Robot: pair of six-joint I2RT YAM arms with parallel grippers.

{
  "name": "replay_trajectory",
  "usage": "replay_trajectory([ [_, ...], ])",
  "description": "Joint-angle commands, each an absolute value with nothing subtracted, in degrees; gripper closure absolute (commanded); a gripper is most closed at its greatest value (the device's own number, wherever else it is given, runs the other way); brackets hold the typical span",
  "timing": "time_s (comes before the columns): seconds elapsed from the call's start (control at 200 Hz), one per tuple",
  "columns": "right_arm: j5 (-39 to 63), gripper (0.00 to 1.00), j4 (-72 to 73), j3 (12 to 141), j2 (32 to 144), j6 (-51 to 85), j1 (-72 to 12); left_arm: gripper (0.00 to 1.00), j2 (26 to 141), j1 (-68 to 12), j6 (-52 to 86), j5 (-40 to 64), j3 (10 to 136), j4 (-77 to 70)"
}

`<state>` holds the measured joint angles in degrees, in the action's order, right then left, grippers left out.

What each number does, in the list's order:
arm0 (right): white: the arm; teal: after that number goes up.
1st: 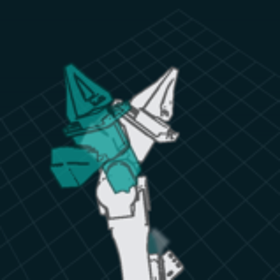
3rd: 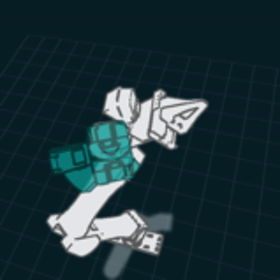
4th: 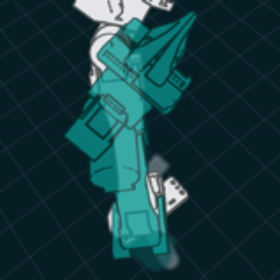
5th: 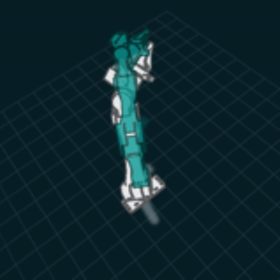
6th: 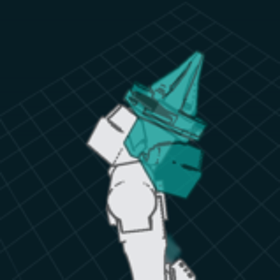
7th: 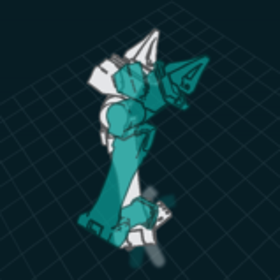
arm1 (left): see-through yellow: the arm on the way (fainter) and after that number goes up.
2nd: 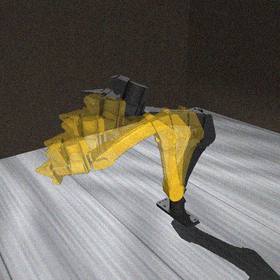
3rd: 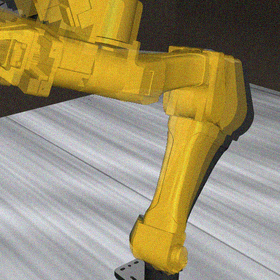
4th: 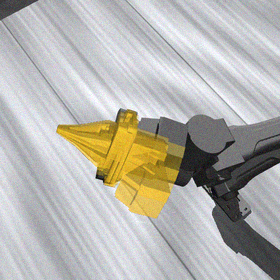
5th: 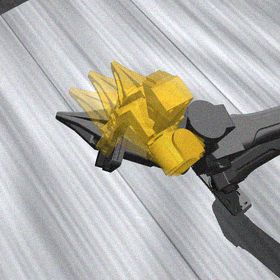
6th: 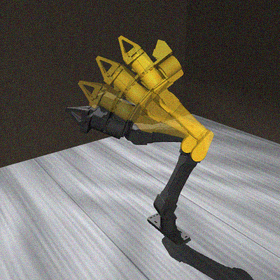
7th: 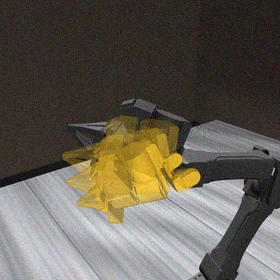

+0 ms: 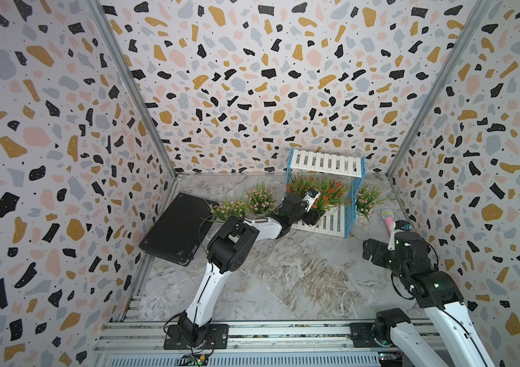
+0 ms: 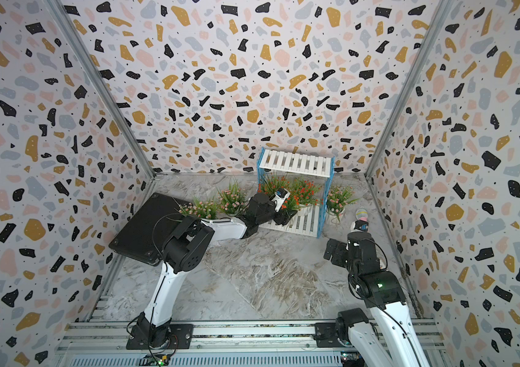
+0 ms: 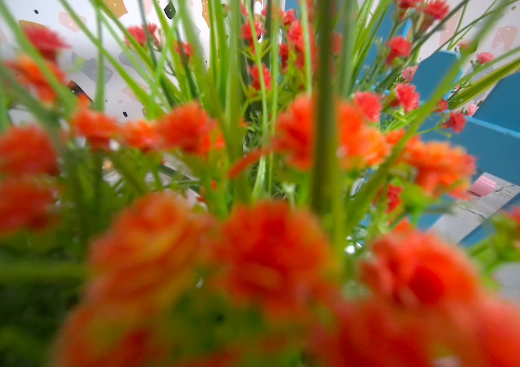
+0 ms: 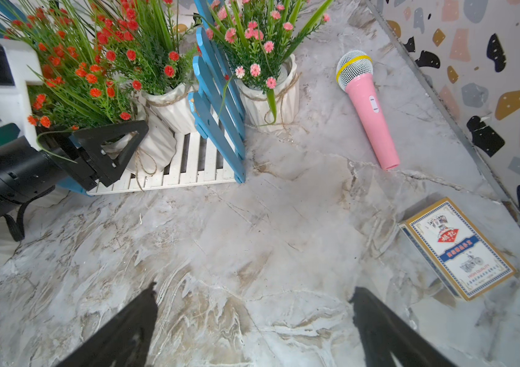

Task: Place the baby's breath potted plants on the rack by color
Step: Place the baby's breath potted plant on the rack.

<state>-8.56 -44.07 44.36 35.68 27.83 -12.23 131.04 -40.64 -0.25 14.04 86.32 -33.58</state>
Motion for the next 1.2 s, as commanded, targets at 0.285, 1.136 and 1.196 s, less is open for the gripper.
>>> replay_trajectory([
  [0.285, -9.13, 0.00, -44.63, 44.60, 33.52, 26.73, -12.04, 0.01, 125.92, -40.69, 0.95, 17.55, 83.78, -39.12],
  [1.136, -8.93, 0.00, -5.28, 28.99, 58.75, 20.99, -11.72, 0.01, 72.57, -18.98, 15.91, -6.65, 47.98, 6.57],
  [1.196, -9.77, 0.00, -3.13, 30.84, 62.39, 18.92, -11.51, 0.01, 70.21, -16.54, 14.46, -10.73, 48.02, 9.96],
])
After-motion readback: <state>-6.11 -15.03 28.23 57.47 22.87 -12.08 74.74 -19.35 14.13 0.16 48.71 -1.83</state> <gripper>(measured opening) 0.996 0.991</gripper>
